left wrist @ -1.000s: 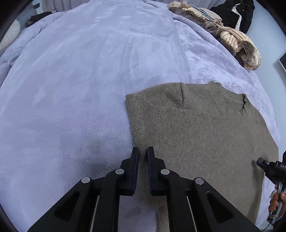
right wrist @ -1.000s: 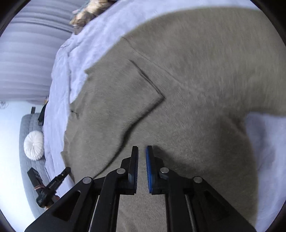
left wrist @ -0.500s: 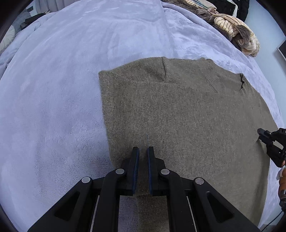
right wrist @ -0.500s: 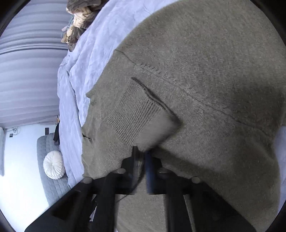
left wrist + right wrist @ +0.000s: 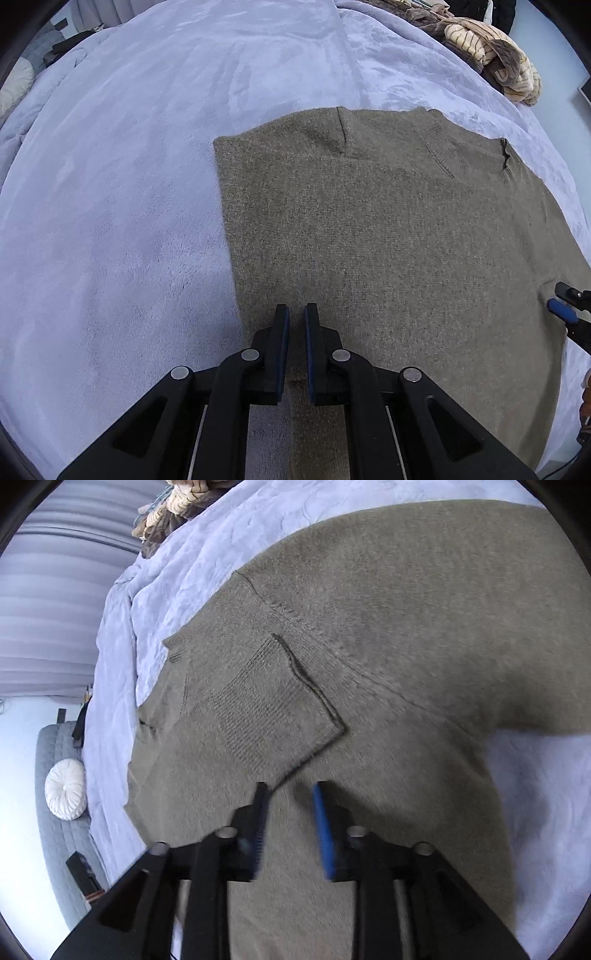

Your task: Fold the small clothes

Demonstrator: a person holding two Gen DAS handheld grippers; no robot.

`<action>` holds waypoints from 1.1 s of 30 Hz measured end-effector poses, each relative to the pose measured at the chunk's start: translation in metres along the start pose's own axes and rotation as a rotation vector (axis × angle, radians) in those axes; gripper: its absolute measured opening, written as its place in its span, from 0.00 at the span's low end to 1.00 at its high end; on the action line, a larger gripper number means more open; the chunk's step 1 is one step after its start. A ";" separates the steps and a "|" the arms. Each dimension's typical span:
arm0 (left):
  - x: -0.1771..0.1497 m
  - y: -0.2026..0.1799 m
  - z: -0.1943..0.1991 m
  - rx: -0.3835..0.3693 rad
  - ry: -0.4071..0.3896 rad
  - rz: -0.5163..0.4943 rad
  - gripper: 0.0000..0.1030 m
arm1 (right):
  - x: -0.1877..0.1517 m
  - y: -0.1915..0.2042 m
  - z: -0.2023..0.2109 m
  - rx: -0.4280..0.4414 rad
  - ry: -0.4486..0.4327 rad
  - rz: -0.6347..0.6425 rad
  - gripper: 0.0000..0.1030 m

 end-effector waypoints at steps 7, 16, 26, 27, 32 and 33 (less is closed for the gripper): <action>-0.032 -0.023 0.018 -0.014 0.042 -0.018 0.09 | -0.030 -0.015 0.029 0.068 0.015 -0.040 0.57; -0.086 -0.061 0.025 -0.010 0.099 -0.063 0.09 | -0.070 -0.031 0.048 0.092 0.034 -0.066 0.72; -0.135 -0.097 0.032 -0.004 0.166 -0.120 0.09 | -0.098 -0.051 0.068 0.111 0.044 -0.091 0.73; -0.140 -0.100 0.032 -0.001 0.174 -0.124 0.09 | -0.099 -0.055 0.070 0.111 0.044 -0.097 0.73; -0.154 -0.117 0.036 0.016 0.179 -0.114 0.97 | -0.103 -0.068 0.077 0.111 0.038 -0.129 0.73; -0.155 -0.120 0.040 0.029 0.156 -0.125 0.99 | -0.104 -0.071 0.079 0.110 0.036 -0.134 0.73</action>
Point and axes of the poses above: each gripper's, at about its wrist camera, not at the fingertips, and z roughly against the way its jaws point, y to its left, x to its top, the point moved 7 cm from there along -z, roughly the way its jaws point, and after that the axes turned 6 degrees about z, right-handed, at the moved point
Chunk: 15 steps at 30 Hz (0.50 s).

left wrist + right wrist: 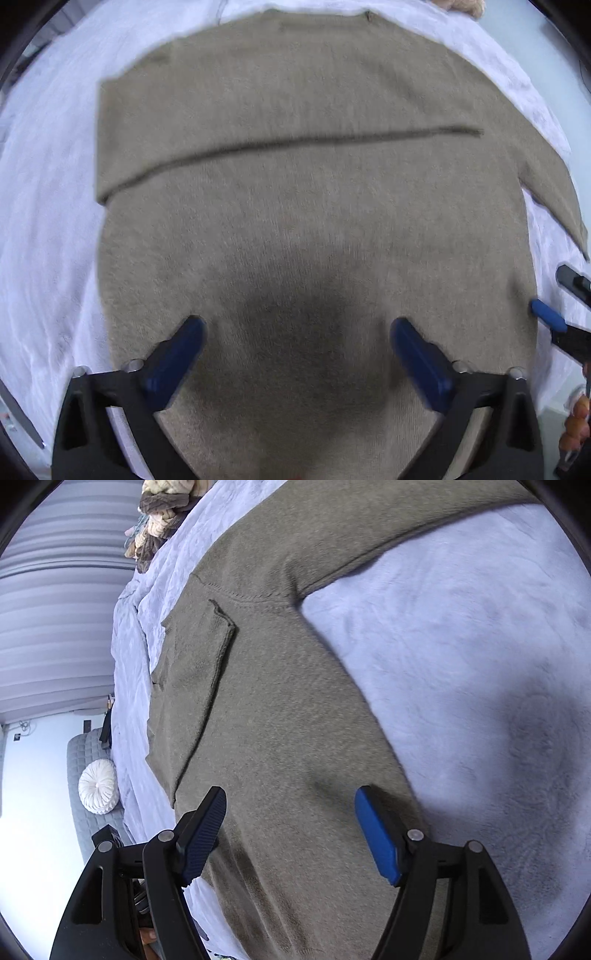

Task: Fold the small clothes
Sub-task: 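Grasp the other sleeve cuff with the right tool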

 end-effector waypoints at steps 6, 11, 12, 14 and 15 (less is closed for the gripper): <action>-0.001 -0.031 0.000 0.026 -0.004 -0.081 0.99 | 0.000 -0.016 0.012 0.003 -0.024 -0.034 0.73; 0.021 -0.066 -0.008 0.004 0.012 -0.052 0.99 | 0.016 -0.034 0.030 -0.010 -0.073 -0.056 0.73; 0.023 -0.070 -0.011 -0.016 0.030 -0.038 0.99 | 0.023 -0.041 0.038 -0.014 -0.095 -0.069 0.73; 0.027 -0.077 -0.015 -0.034 0.047 -0.017 0.99 | 0.035 -0.055 0.052 -0.022 -0.137 -0.095 0.73; 0.029 -0.082 -0.016 -0.037 0.044 -0.015 0.99 | 0.044 -0.066 0.063 -0.028 -0.168 -0.115 0.73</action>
Point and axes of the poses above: each gripper's, at about its wrist camera, not at the fingertips, and z roughly against the way its jaws point, y to its left, x to its top, the point moved 7 cm from there along -z, roughly the way its jaws point, and after that the axes turned 6 degrees about z, right-handed, at the moved point
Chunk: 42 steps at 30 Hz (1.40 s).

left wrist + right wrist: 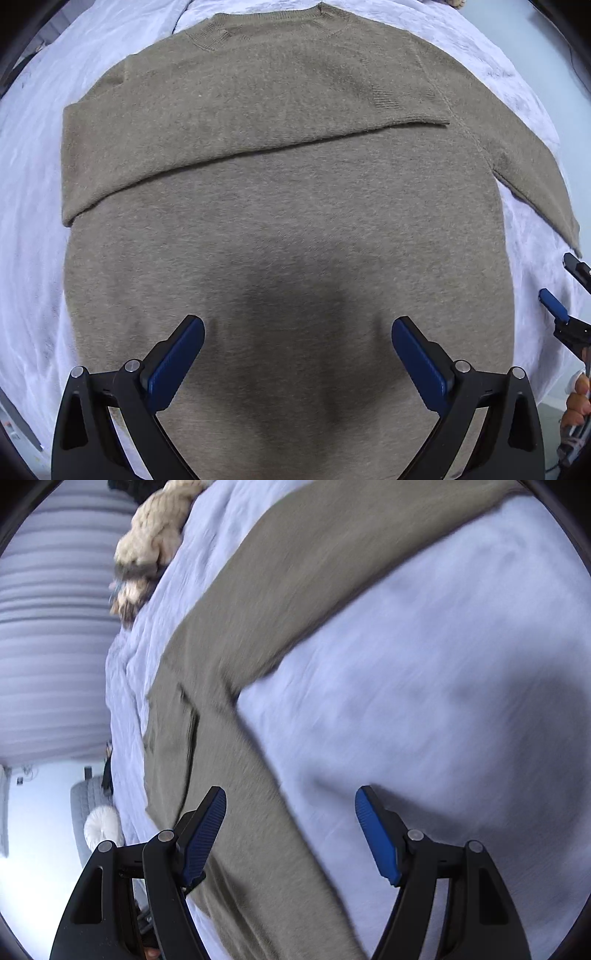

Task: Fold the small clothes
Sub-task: 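Grasp the other sleeve cuff with the right tool, then fold the held sleeve across the sweater body with the right tool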

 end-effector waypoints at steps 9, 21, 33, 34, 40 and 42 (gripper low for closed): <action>0.043 -0.069 0.011 -0.031 -0.088 -0.042 0.99 | 0.089 -0.065 0.057 0.002 -0.256 -0.162 0.73; 0.095 -0.077 0.033 -0.049 -0.249 -0.081 0.99 | 0.147 -0.091 0.061 0.238 -0.431 -0.449 0.75; 0.089 0.014 0.024 -0.075 -0.167 0.057 0.98 | 0.156 0.036 0.034 0.437 -0.309 -0.146 0.08; 0.090 0.023 0.025 -0.081 -0.176 0.083 0.98 | 0.155 0.060 0.027 0.430 -0.283 -0.075 0.08; 0.097 0.084 0.036 -0.040 -0.255 0.180 0.98 | 0.107 0.217 -0.049 0.310 -0.065 0.444 0.09; 0.098 0.102 0.037 -0.021 -0.269 0.208 0.98 | 0.072 0.259 -0.090 0.262 0.031 0.599 0.09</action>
Point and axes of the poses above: each gripper's, at about its wrist camera, not at the fingertips, and z roughly against the way its jaws point, y to its left, x to its top, the point moved 7 cm from there along -z, roughly the way its jaws point, and after that the axes turned 6 degrees about z, right-handed, at the moved point
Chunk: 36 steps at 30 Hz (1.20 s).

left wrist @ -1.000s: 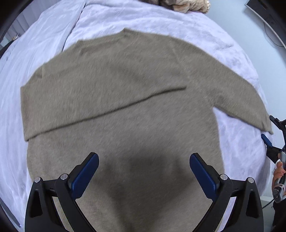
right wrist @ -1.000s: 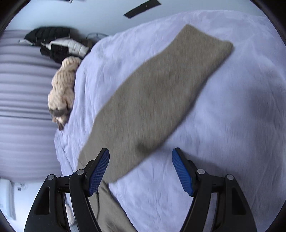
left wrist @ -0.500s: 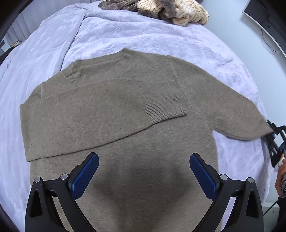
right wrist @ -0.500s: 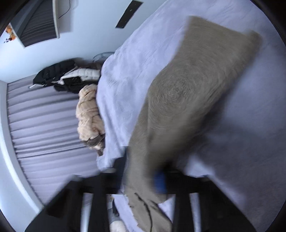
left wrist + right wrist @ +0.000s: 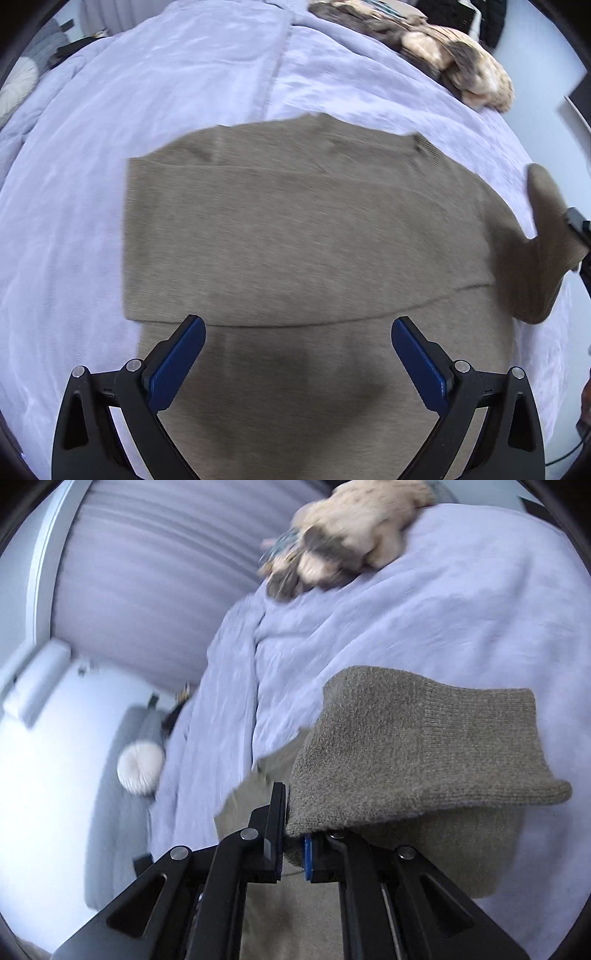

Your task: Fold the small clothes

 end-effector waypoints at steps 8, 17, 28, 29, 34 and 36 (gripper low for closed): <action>0.008 0.051 -0.008 0.026 0.000 0.084 0.98 | -0.082 0.020 -0.160 -0.118 0.366 -0.019 0.59; 0.025 0.057 -0.019 -0.196 0.024 0.164 0.98 | -0.063 -0.022 -0.107 -0.110 0.087 -0.327 0.52; 0.048 0.038 -0.047 -0.632 0.148 0.390 0.99 | -0.104 0.083 -0.186 -0.011 0.417 0.163 0.24; 0.048 0.037 -0.050 -0.619 0.152 0.393 0.98 | -0.114 0.084 -0.190 -0.018 0.446 0.163 0.31; 0.050 0.030 -0.052 -0.586 0.154 0.358 0.99 | -0.131 0.060 -0.171 -0.014 0.443 0.046 0.54; 0.051 0.028 -0.050 -0.588 0.156 0.344 0.99 | -0.131 0.034 -0.145 -0.034 0.411 -0.034 0.56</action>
Point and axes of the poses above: each gripper's, at about its wrist camera, not at the fingertips, and z roughly against the way its jaws point, y to its left, x to its top, the point moved 7 cm from there along -z, roughly the way its jaws point, and after that the axes turned 6 degrees about z, right-handed, at the moved point
